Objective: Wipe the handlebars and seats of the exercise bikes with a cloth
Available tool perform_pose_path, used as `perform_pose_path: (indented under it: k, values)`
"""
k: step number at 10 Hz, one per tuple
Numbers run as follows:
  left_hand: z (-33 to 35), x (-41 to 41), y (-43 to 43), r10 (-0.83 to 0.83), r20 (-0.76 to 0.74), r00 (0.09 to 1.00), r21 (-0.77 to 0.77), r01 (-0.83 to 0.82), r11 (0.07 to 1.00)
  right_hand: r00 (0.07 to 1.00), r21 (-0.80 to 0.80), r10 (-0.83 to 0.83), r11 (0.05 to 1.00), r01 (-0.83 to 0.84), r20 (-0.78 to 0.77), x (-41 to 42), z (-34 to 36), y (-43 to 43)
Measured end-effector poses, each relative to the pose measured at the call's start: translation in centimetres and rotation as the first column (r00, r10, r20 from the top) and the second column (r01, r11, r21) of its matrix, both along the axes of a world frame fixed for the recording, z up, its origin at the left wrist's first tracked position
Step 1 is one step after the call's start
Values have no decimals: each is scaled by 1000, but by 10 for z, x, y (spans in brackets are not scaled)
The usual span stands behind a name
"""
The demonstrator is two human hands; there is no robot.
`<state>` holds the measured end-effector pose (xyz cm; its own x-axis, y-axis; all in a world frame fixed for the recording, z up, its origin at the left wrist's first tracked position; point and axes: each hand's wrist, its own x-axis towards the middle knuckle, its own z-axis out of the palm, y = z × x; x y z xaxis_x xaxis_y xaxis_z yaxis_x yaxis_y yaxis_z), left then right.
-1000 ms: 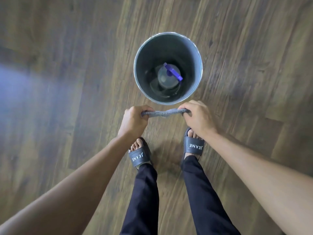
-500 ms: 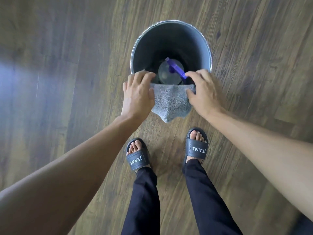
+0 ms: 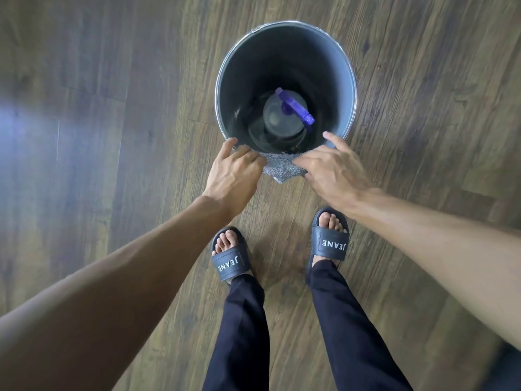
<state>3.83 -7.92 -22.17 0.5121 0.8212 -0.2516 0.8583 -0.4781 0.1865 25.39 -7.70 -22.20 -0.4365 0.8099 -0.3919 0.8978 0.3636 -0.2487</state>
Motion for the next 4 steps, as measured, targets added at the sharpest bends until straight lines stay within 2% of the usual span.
perform_pose_path:
  k: [1, 2, 4]
  values:
    - [3, 2, -3, 40, 15, 999, -8, -40, 999, 998, -66, -65, 996, 64, -26, -5, 7, 2]
    - [16, -7, -6, 128, 110, 986, -37, -125, 991, 972, -185, -202, 967, 177, -123, -8, 24, 6]
    - [39, -15, -6, 203, 85, 976, -36, -200, 979, 940, -183, -304, 944, 275, -155, -5, 41, 8]
